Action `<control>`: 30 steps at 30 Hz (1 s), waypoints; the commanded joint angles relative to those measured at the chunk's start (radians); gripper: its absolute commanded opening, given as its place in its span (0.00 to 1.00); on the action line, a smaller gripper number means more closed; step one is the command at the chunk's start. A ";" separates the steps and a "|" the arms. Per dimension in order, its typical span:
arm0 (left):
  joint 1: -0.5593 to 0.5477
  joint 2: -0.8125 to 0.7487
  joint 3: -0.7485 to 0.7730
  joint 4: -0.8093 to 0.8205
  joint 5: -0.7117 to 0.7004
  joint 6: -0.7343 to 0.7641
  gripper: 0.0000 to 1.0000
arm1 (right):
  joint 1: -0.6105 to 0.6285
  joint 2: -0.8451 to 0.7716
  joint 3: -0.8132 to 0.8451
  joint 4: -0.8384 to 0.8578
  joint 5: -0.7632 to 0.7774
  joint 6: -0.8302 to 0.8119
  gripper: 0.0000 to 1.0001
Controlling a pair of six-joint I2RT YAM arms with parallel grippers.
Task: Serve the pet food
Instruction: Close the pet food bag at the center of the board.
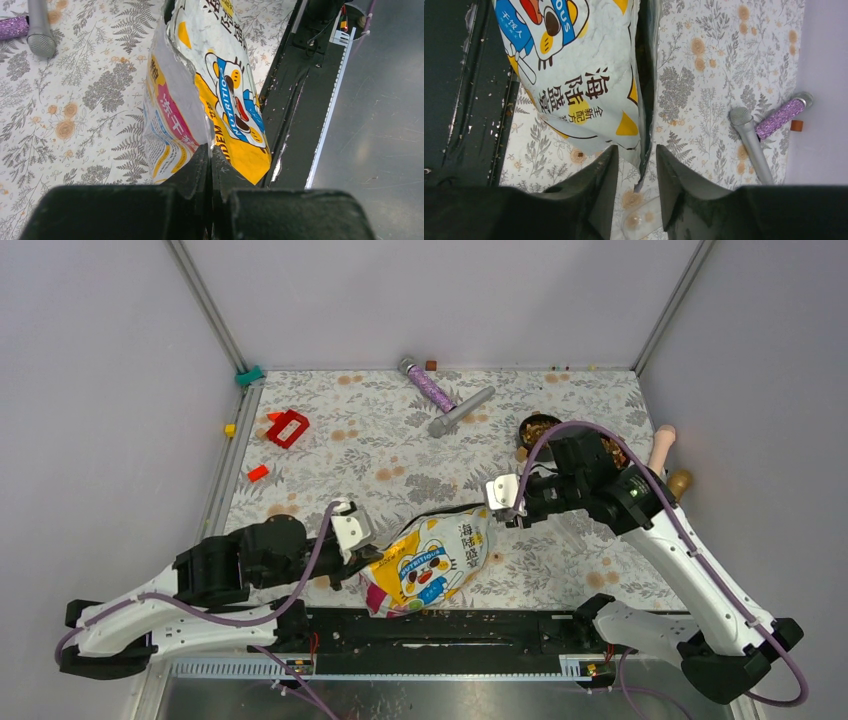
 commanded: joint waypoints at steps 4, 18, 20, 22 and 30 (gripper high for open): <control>-0.005 -0.104 0.001 0.074 -0.018 -0.003 0.00 | 0.012 0.011 0.025 -0.072 0.067 -0.044 0.15; -0.005 0.043 0.065 -0.220 -0.002 -0.028 0.00 | -0.029 0.011 0.053 -0.032 0.283 0.085 0.00; -0.006 0.054 0.081 -0.247 0.030 -0.019 0.00 | -0.053 -0.002 0.049 -0.034 0.295 0.083 0.00; -0.006 0.037 0.081 -0.243 0.036 -0.016 0.00 | -0.098 -0.007 0.050 -0.031 0.305 0.083 0.00; -0.006 -0.172 0.073 -0.226 0.060 -0.016 0.00 | -0.123 0.018 0.043 -0.037 0.357 0.066 0.00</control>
